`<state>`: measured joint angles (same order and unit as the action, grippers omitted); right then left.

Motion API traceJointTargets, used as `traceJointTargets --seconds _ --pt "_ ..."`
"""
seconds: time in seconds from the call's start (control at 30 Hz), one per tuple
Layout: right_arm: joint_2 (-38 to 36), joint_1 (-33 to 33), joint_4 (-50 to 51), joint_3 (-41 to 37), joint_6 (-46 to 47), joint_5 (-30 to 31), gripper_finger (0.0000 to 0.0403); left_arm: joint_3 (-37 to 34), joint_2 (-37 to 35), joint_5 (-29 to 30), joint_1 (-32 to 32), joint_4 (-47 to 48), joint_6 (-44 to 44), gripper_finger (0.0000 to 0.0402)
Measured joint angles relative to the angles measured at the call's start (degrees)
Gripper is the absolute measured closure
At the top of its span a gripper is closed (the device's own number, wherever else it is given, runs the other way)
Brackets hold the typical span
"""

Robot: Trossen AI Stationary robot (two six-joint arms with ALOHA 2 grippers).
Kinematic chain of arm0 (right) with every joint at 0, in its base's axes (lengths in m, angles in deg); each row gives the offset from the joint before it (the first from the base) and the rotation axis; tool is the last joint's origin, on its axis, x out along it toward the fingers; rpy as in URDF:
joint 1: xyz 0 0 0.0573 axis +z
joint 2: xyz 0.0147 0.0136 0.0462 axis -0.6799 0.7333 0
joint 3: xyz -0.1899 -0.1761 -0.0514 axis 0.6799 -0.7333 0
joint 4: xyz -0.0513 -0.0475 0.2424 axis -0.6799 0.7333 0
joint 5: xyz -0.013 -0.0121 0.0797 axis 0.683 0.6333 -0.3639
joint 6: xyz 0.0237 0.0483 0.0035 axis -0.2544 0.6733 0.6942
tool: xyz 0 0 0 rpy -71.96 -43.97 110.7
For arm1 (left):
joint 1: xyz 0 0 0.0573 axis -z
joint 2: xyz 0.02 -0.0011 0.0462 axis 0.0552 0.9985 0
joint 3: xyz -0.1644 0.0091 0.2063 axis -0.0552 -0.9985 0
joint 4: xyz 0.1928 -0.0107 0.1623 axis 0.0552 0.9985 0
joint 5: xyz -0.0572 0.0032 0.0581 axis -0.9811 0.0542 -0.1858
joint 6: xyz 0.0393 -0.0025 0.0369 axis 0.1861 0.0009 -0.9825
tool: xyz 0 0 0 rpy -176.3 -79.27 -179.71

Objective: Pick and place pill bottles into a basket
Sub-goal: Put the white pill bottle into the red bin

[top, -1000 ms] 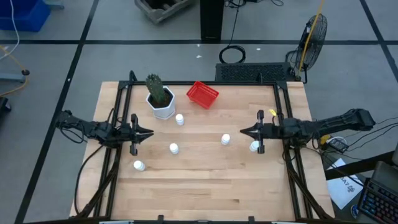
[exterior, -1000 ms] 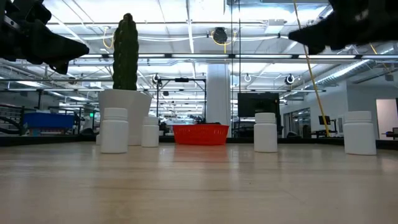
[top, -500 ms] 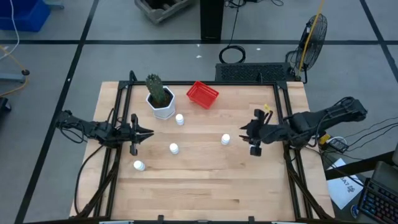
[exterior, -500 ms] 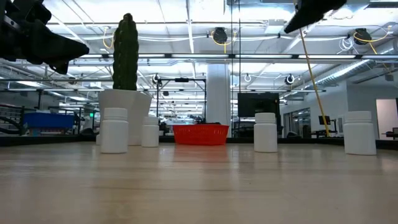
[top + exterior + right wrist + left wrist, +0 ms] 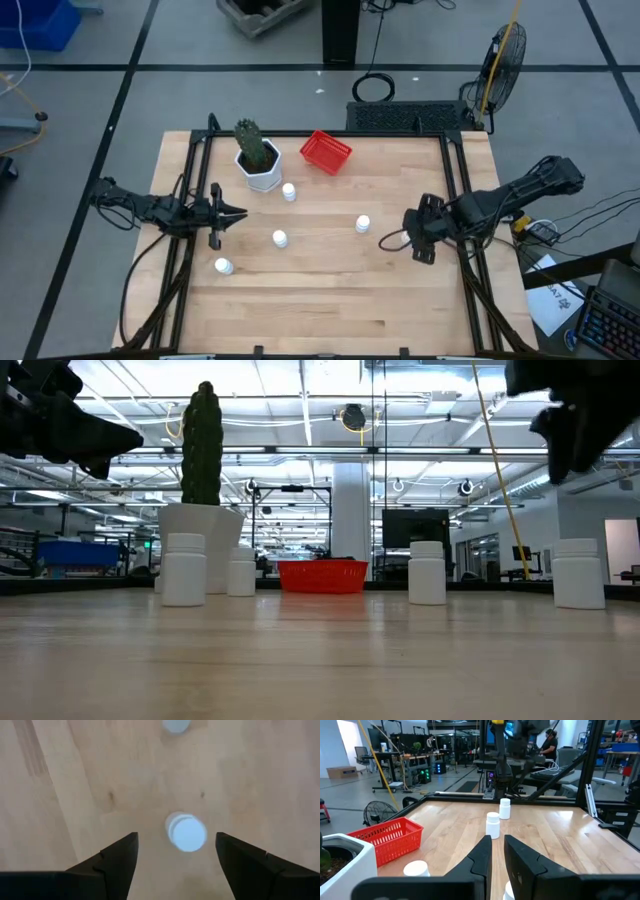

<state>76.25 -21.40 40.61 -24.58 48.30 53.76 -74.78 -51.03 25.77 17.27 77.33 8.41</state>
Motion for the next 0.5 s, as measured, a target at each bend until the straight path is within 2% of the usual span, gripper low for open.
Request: traceJointTargets --seconds 0.2,0.5 --pt "-0.04 1.49 -3.15 -6.00 0.87 0.15 0.0143 0.00 0.00 0.00 0.00 0.00 0.00 0.0346" --pt "-0.28 1.55 -7.40 -11.04 0.91 0.32 0.0143 0.01 0.00 0.00 0.00 0.00 0.00 0.0346"
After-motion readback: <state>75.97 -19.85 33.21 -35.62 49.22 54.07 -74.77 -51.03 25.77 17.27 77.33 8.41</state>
